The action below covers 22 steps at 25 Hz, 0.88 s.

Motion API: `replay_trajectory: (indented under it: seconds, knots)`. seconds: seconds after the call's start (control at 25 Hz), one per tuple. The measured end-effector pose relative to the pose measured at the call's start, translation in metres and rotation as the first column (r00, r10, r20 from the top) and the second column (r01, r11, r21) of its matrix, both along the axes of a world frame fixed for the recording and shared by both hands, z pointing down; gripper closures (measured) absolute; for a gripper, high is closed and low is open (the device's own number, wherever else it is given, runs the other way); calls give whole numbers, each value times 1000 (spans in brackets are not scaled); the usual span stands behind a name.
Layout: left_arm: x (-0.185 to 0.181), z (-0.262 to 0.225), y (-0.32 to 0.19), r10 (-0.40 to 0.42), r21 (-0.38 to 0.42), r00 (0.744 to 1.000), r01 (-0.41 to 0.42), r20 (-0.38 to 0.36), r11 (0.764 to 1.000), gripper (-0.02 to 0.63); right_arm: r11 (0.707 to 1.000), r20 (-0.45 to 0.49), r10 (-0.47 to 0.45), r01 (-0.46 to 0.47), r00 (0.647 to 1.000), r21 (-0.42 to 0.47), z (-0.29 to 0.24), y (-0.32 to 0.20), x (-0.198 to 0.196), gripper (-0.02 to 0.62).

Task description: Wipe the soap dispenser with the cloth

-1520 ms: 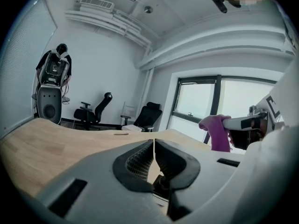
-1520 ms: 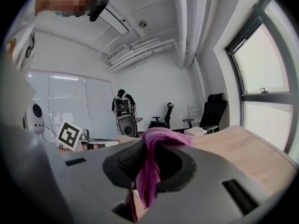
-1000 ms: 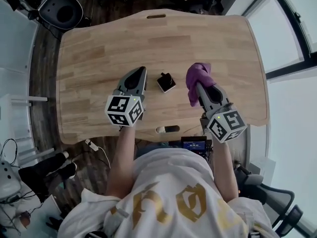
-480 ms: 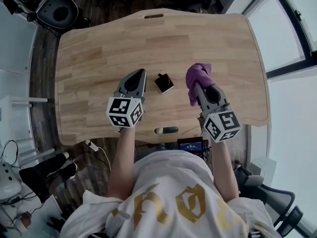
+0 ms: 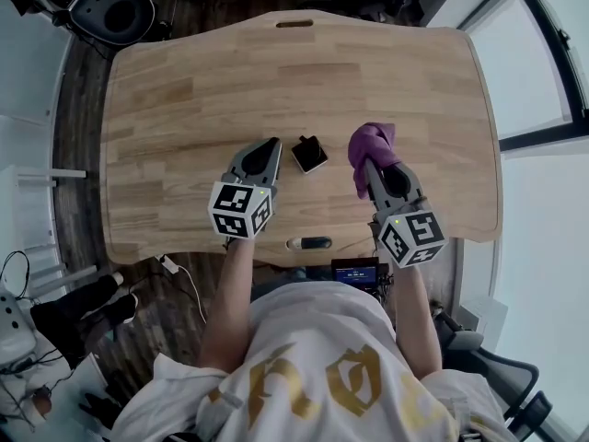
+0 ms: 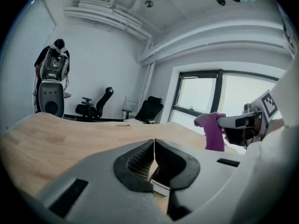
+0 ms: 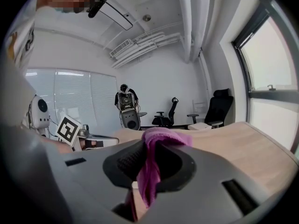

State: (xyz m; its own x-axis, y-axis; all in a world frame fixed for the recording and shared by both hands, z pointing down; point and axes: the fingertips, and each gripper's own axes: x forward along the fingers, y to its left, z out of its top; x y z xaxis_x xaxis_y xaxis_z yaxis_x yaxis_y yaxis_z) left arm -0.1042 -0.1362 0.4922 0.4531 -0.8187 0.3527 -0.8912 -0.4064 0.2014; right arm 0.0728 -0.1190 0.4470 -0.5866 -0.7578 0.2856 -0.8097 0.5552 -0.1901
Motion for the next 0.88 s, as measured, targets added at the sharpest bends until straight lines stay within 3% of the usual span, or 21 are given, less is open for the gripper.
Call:
replay_trajectory:
  seconds: [0.44, 0.64, 0.88]
  knots:
    - [8, 38, 9, 42, -36, 997, -40, 66, 999, 595, 997, -37, -33, 31, 999, -67, 32, -8, -3, 538]
    - [15, 58, 14, 72, -74, 996, -68, 47, 995, 588, 992, -39, -58, 54, 998, -112, 51, -10, -9, 538]
    - [20, 78, 16, 112, -105, 993, -109, 21, 988, 485, 984, -34, -98, 92, 995, -152, 67, -11, -20, 538]
